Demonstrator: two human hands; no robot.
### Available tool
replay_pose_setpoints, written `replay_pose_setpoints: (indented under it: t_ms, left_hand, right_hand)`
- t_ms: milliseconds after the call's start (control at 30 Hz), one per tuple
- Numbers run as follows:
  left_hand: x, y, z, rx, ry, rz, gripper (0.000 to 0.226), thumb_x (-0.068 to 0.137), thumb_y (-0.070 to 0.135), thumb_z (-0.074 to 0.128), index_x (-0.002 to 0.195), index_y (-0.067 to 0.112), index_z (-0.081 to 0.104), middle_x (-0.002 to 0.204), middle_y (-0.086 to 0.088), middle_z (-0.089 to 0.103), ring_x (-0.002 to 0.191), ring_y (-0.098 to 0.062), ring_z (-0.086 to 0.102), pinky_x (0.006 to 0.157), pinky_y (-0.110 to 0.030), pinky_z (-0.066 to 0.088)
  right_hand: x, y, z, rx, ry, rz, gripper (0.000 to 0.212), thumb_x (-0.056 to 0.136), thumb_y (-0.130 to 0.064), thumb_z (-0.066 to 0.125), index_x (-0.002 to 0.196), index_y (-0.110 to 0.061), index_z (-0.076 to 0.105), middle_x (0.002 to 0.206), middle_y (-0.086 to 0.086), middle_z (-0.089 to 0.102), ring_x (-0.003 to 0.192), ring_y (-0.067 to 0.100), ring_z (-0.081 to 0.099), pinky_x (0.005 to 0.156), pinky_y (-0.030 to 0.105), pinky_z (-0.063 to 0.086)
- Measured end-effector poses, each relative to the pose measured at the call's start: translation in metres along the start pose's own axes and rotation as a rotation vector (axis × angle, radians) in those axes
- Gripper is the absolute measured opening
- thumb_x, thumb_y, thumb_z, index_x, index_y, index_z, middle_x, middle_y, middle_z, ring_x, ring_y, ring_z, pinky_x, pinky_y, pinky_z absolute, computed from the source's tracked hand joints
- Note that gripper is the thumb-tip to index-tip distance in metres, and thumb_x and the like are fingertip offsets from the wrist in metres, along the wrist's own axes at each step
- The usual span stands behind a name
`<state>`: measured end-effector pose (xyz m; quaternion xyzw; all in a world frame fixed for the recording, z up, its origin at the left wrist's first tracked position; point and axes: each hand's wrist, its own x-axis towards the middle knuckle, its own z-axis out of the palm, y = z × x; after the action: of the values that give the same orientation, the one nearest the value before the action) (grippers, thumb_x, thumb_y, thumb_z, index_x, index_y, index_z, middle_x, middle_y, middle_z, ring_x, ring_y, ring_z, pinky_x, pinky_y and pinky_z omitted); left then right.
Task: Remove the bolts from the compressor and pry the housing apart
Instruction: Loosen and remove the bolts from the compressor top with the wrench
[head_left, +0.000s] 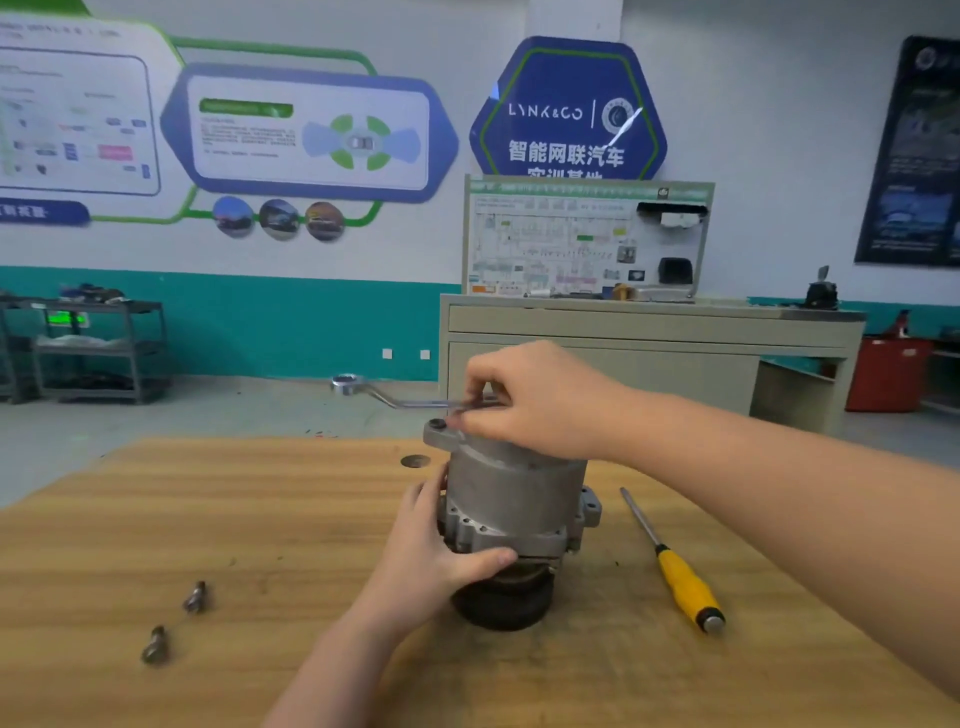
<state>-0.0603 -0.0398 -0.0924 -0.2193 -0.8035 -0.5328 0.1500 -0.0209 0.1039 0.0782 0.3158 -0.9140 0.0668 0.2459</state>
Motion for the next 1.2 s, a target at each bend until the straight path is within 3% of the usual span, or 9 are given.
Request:
replay_pose_setpoints:
  t_ms: [200, 400, 500, 600, 733, 900, 1000, 1100, 1200]
  left_hand:
    - [-0.002, 0.0, -0.005, -0.073, -0.033, -0.055, 0.115, 0.047, 0.058, 0.09, 0.14, 0.028, 0.03, 0.132, 0.015, 0.047, 0.121, 0.001, 0.048, 0.099, -0.022, 0.043]
    - [0.0, -0.001, -0.002, -0.135, -0.037, -0.069, 0.103, 0.043, 0.057, 0.092, 0.127, 0.046, 0.033, 0.124, 0.024, 0.054, 0.115, 0.01, 0.052, 0.088, -0.011, 0.044]
    - [0.004, -0.002, 0.002, -0.134, -0.015, -0.047, 0.096, 0.041, 0.059, 0.092, 0.119, 0.051, 0.037, 0.12, 0.029, 0.055, 0.111, 0.016, 0.051, 0.084, -0.007, 0.044]
    - [0.006, -0.002, 0.003, -0.138, -0.016, -0.039, 0.095, 0.039, 0.06, 0.092, 0.117, 0.051, 0.039, 0.115, 0.032, 0.057, 0.108, 0.017, 0.052, 0.08, -0.004, 0.044]
    - [0.006, -0.003, 0.002, -0.154, -0.012, -0.031, 0.094, 0.041, 0.052, 0.094, 0.119, 0.043, 0.043, 0.114, 0.025, 0.062, 0.106, 0.014, 0.056, 0.08, -0.003, 0.045]
    - [0.004, -0.003, 0.0, -0.152, -0.019, -0.014, 0.098, 0.042, 0.051, 0.092, 0.125, 0.037, 0.041, 0.117, 0.02, 0.061, 0.107, 0.014, 0.055, 0.081, -0.003, 0.044]
    - [0.003, -0.003, -0.001, -0.166, -0.027, -0.014, 0.096, 0.043, 0.047, 0.093, 0.124, 0.035, 0.043, 0.118, 0.016, 0.062, 0.108, 0.008, 0.058, 0.084, -0.007, 0.046]
    - [0.003, -0.006, -0.001, -0.198, -0.037, -0.019, 0.1, 0.044, 0.045, 0.095, 0.129, 0.029, 0.043, 0.121, 0.012, 0.062, 0.109, 0.006, 0.059, 0.084, -0.007, 0.046]
    - [0.001, -0.007, -0.003, -0.2, -0.045, -0.048, 0.111, 0.041, 0.053, 0.094, 0.133, 0.031, 0.037, 0.125, 0.016, 0.057, 0.113, 0.007, 0.056, 0.09, -0.013, 0.048]
  right_hand:
    - [-0.078, 0.019, -0.003, 0.29, 0.273, -0.029, 0.023, 0.087, -0.037, 0.065, 0.072, -0.02, 0.063, 0.071, -0.011, 0.051, 0.065, 0.006, 0.049, 0.06, 0.012, 0.036]
    - [-0.086, 0.066, 0.019, 1.561, 0.438, 0.793, 0.01, 0.091, -0.011, 0.056, 0.082, -0.009, 0.057, 0.06, 0.003, 0.049, 0.043, 0.009, 0.043, 0.034, 0.017, 0.026]
    - [-0.059, 0.092, 0.009, 1.73, 0.281, 1.033, 0.016, 0.092, -0.009, 0.056, 0.076, -0.009, 0.052, 0.049, -0.001, 0.045, 0.035, 0.003, 0.039, 0.028, 0.009, 0.021]
    - [-0.021, 0.107, -0.001, 1.574, 0.058, 1.109, 0.019, 0.093, -0.005, 0.054, 0.075, -0.005, 0.053, 0.043, -0.003, 0.042, 0.029, 0.002, 0.035, 0.027, 0.008, 0.02]
    - [0.029, 0.083, -0.007, 0.945, -0.171, 1.02, 0.018, 0.091, -0.005, 0.056, 0.073, -0.005, 0.056, 0.043, -0.002, 0.044, 0.03, 0.004, 0.032, 0.029, 0.013, 0.022]
    - [0.036, 0.024, 0.004, 0.377, -0.143, 0.51, 0.021, 0.082, -0.026, 0.067, 0.09, -0.006, 0.069, 0.075, 0.013, 0.066, 0.057, 0.013, 0.05, 0.049, 0.022, 0.039]
    - [0.003, 0.001, 0.002, 0.147, -0.052, 0.189, 0.021, 0.08, -0.043, 0.069, 0.072, -0.025, 0.059, 0.069, -0.01, 0.057, 0.061, 0.002, 0.048, 0.052, 0.022, 0.033]
    - [-0.042, 0.003, 0.002, 0.146, 0.148, 0.047, 0.023, 0.079, -0.041, 0.072, 0.07, -0.028, 0.055, 0.069, -0.011, 0.048, 0.064, 0.004, 0.045, 0.056, 0.022, 0.032]
    - [-0.082, 0.024, 0.006, 0.512, 0.299, 0.121, 0.006, 0.084, -0.028, 0.072, 0.079, -0.026, 0.07, 0.08, -0.007, 0.059, 0.076, 0.008, 0.057, 0.065, 0.019, 0.046]
